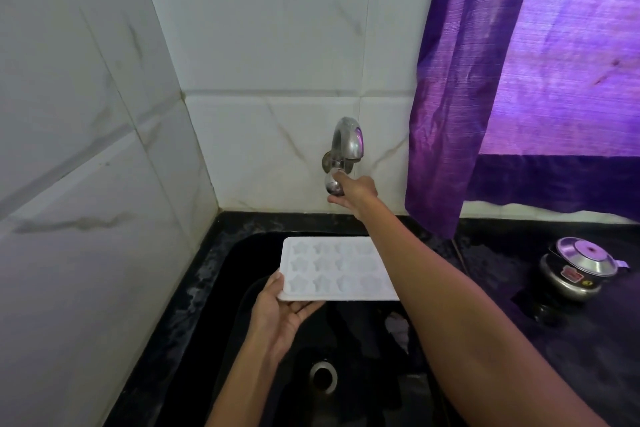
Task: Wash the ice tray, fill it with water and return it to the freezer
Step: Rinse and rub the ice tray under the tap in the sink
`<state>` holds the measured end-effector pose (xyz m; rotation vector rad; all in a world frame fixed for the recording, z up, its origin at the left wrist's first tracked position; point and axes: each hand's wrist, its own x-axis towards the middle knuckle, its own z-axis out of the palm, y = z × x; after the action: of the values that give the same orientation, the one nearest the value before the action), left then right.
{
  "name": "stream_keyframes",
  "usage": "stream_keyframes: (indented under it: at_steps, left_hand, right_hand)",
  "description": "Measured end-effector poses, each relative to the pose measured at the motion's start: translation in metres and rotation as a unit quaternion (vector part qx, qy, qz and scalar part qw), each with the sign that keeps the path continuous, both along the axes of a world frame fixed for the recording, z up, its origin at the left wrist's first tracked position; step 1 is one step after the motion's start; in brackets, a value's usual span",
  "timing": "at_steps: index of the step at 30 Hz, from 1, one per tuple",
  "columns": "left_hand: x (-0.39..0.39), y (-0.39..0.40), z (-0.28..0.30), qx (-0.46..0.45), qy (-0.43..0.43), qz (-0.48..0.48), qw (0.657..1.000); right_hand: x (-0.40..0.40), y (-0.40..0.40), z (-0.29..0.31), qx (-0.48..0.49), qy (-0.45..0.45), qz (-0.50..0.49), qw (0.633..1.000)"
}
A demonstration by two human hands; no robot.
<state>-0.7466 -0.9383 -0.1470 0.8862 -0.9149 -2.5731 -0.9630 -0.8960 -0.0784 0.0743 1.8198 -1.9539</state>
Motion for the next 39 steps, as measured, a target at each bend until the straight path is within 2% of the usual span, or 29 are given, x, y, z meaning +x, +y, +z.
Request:
stream_keyframes:
  at_steps: [30, 35, 39]
  left_hand:
    - [-0.023, 0.008, -0.006, 0.007, 0.01, 0.001, 1.0]
    - [-0.025, 0.007, -0.007, 0.011, 0.006, 0.007, 1.0]
    - [-0.026, 0.006, -0.008, 0.011, 0.009, 0.007, 1.0]
  right_hand:
    - [-0.005, -0.002, 0.006, 0.18, 0.151, -0.053, 0.97]
    - [-0.004, -0.006, 0.004, 0.201, 0.156, -0.048, 0.966]
    - [-0.006, 0.005, 0.006, 0.185, 0.101, 0.001, 0.978]
